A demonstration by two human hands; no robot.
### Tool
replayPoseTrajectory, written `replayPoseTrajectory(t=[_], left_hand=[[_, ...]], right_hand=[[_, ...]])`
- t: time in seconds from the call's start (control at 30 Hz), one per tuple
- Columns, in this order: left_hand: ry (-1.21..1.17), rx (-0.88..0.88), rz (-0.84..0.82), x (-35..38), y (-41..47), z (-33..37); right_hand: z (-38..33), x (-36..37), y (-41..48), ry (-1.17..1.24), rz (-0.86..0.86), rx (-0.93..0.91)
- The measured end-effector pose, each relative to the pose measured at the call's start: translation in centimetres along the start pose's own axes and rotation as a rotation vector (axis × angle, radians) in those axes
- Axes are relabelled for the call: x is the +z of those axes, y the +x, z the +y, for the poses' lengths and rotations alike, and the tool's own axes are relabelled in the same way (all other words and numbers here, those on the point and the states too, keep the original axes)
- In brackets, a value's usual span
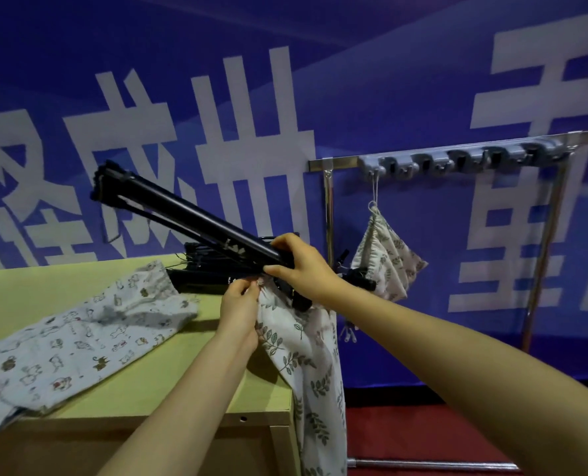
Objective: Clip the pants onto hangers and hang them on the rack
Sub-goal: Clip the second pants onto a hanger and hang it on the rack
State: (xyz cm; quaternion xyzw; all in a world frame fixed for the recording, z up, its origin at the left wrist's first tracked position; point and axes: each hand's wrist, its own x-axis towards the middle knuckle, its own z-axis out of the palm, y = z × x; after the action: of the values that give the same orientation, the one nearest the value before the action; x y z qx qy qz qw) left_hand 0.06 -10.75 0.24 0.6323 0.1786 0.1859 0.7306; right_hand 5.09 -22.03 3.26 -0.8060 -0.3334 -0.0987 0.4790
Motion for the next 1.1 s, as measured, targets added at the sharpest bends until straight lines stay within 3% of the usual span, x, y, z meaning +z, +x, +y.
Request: replayPoseTrajectory(t=[0.27,0.5,0.67,0.83,0.93,1.03,1.1], left_hand=[[-0.02,0.066,0.058,-0.6,-0.8,1.6],[-0.194,0.068,0.022,-1.3,-0.7,3.2],[-0.34,0.057,-0.166,0.1,-0.9,4.2],[-0.423,-0.067,-0.075,2.1,-0.8,3.6],[-0.442,-0.107,-0.07,3.4,-1.0,2.9],[-0.438,-0.141,-0.1,4.3,-1.0,2.3],[-0.414,-0.159,-0.138,4.6,-1.0,2.0]], right_hand=[[-3.1,1.6,0.0,0.068,0.08,-0.16],[-3.2,-1.0,-0.3,-0.25,0.384,-0.181],[-1.5,-3.3,-2.2,-0.519,0.311,-0.229],[0.6,-4.3,-3.7,-0.681,0.269,-0.274],[1.7,-4.4,-4.6,-0.739,0.336,-0.33],[1.7,-3.0,-6.6,-0.707,0.355,-0.489],[0.9,-1.4,-8.0,-0.419,0.288,-0.304]])
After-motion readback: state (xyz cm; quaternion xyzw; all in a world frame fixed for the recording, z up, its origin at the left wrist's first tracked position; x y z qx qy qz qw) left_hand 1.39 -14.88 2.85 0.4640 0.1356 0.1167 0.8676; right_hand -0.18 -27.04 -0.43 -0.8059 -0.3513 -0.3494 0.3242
